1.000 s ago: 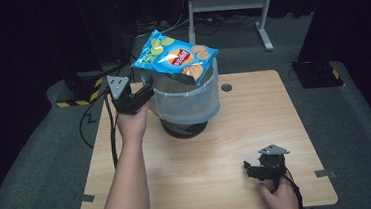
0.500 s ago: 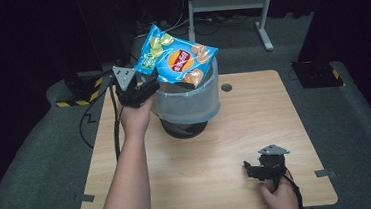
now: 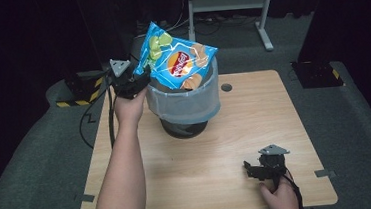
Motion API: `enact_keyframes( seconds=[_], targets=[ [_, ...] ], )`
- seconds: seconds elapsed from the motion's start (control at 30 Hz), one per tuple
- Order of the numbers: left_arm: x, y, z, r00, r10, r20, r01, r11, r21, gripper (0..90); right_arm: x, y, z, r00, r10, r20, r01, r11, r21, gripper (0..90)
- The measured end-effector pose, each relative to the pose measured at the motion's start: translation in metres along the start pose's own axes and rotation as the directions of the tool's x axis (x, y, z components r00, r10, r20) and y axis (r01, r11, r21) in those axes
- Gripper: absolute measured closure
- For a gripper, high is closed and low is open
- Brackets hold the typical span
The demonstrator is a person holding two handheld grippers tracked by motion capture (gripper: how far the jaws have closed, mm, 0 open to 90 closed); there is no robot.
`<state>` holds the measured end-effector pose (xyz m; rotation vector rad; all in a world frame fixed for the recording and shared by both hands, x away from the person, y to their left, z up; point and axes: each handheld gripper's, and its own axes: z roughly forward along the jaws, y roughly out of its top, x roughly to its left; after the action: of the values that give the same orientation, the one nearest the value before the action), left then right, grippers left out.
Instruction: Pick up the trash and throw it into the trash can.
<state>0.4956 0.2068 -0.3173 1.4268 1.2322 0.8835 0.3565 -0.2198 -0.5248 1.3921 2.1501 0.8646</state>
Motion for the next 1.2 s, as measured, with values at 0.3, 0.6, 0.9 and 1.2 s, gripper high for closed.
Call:
enact_keyframes(
  seconds=[0.3, 0.6, 0.9, 1.2],
  targets=[
    [-0.005, -0.002, -0.017, 0.9973, 0.044, -0.059, -0.047, 0.9973, -0.055, 80.3, 0.000, 0.000, 0.000, 1.0000, 0.001, 0.000, -0.001, 1.000, -0.001, 11.4],
    [-0.011, 0.011, -0.060, 0.9796, 0.132, -0.152, -0.159, 0.9690, -0.189, 84.1, 0.000, 0.000, 0.000, 1.0000, 0.000, 0.000, 0.000, 1.000, -0.001, 11.4],
    [-0.042, 0.004, -0.066, 0.9396, 0.300, -0.165, -0.325, 0.9328, -0.156, 83.8, 0.000, 0.000, 0.000, 1.0000, 0.001, 0.000, -0.001, 1.000, -0.001, 11.3],
    [-0.061, -0.011, -0.055, 0.9502, 0.305, -0.066, -0.311, 0.9429, -0.120, 58.5, 0.000, 0.000, 0.000, 1.0000, 0.001, -0.002, -0.001, 1.000, -0.002, 11.3]
  ],
)
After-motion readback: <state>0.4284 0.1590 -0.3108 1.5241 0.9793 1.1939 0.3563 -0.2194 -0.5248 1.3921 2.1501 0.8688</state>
